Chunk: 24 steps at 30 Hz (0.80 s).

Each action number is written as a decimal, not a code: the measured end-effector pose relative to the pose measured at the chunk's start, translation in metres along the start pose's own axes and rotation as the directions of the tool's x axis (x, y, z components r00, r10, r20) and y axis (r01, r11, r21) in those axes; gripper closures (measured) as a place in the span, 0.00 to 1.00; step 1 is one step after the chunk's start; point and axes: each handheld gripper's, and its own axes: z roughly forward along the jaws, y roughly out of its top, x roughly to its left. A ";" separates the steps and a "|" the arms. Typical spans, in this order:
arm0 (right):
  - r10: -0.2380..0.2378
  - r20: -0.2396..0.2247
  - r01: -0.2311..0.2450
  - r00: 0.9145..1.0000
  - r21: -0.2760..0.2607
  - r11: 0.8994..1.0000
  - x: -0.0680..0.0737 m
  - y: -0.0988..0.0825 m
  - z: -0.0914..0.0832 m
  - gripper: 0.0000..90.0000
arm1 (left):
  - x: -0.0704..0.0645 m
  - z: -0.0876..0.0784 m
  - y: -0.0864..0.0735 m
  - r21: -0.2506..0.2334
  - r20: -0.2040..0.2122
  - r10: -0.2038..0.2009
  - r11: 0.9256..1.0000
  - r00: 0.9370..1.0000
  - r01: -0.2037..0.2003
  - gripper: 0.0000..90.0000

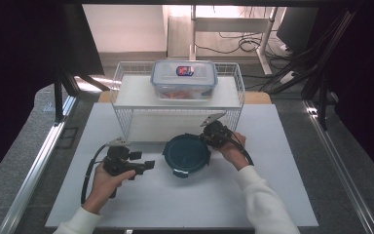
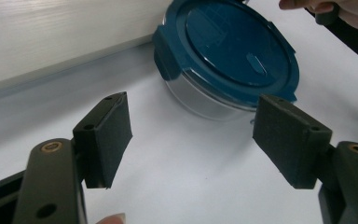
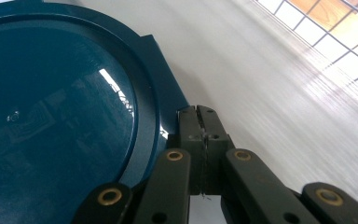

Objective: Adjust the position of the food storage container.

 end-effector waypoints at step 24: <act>-0.042 -0.124 0.037 0.991 -0.037 0.999 0.048 0.003 0.000 0.99 | 0.013 -0.008 0.000 -0.026 -0.021 -0.037 0.999 0.999 0.036 0.31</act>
